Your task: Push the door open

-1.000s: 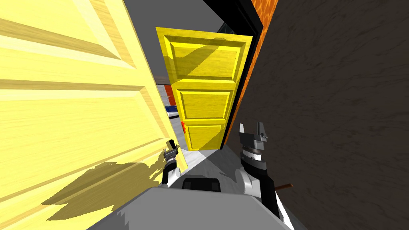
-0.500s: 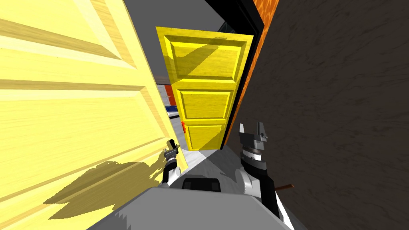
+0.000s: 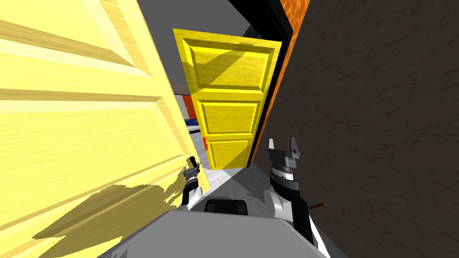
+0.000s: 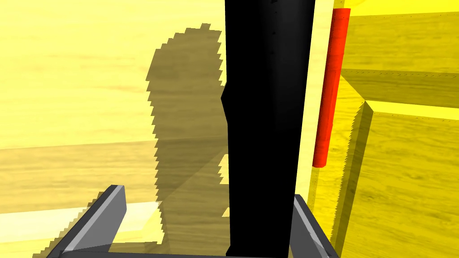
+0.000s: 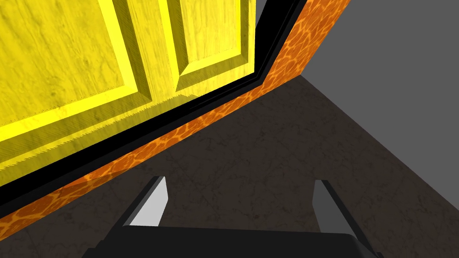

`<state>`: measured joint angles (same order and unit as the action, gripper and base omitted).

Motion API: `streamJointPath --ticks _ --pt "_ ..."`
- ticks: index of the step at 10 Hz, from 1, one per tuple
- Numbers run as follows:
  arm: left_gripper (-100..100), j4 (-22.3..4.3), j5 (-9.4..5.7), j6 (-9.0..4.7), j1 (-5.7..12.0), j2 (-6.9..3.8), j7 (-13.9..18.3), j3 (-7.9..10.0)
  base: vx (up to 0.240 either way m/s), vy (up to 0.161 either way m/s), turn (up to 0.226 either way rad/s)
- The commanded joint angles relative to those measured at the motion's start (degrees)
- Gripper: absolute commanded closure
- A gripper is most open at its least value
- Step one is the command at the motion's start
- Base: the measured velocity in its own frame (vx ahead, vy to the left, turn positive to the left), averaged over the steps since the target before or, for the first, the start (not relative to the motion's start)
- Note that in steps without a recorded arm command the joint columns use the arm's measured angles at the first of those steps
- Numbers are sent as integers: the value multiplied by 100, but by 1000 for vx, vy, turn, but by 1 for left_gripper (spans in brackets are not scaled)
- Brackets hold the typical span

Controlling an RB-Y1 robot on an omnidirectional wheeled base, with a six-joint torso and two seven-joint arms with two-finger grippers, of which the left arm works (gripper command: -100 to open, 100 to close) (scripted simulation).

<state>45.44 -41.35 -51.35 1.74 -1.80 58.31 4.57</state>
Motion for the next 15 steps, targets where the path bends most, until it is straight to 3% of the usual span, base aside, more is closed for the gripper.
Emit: streamJointPath --ticks 1,15 --pt "100 39 -59 -90 -123 -162 19 139 14 56 -37" --pt "100 21 -93 -118 -131 -185 2 190 2 5 -2"
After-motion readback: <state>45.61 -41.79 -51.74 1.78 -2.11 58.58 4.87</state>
